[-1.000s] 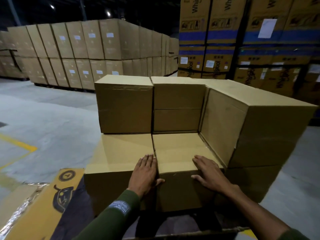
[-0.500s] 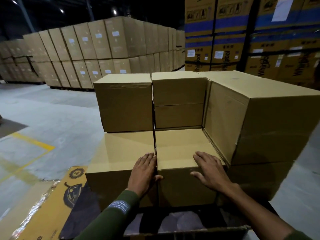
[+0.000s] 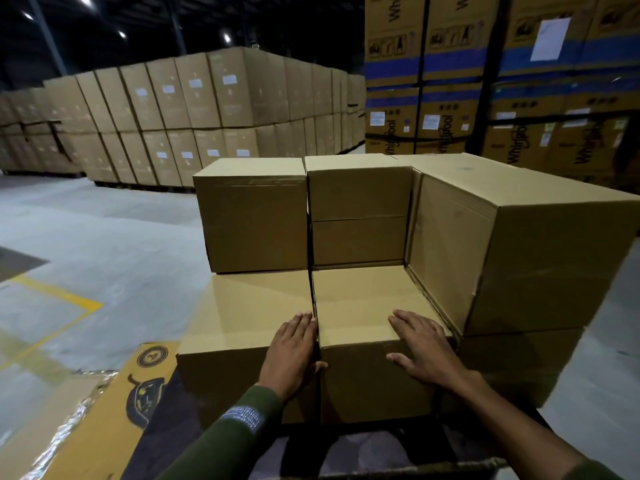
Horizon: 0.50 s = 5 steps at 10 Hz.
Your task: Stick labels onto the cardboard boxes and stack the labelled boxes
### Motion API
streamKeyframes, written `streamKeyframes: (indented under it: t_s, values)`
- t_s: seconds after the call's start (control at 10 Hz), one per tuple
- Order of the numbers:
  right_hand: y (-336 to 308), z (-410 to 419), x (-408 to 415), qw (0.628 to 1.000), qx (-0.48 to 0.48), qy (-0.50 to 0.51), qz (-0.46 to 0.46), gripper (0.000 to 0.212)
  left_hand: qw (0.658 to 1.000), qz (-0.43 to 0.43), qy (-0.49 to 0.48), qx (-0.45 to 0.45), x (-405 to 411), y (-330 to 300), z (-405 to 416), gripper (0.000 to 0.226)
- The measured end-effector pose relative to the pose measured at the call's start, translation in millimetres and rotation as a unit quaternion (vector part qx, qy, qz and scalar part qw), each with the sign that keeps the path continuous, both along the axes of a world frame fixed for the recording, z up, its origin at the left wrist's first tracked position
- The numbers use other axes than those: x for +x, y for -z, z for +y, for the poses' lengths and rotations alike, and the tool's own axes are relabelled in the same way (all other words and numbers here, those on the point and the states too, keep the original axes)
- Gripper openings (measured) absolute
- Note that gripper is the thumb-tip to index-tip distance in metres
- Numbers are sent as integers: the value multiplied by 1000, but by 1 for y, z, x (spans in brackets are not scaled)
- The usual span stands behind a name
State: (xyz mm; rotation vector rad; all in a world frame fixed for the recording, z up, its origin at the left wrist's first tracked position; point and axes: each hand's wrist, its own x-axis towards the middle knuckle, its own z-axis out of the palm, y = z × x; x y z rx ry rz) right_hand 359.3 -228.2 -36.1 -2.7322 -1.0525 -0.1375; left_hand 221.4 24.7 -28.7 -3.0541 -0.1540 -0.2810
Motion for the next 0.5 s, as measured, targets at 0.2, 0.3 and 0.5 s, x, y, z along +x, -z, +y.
streamKeyframes:
  t_s: [0.2,0.3,0.5]
  values:
    - [-10,3,1,999,-26,4,45,77,998,48,10,25,0,-11,3,87]
    - [-20,9,-5,999,-12,3,48,71,998,59,3,32,-2,-16,1,98]
    - [-45,29,-17,996,53,-1,-77,83,989,-123,-8,84,-1,-39,11,89]
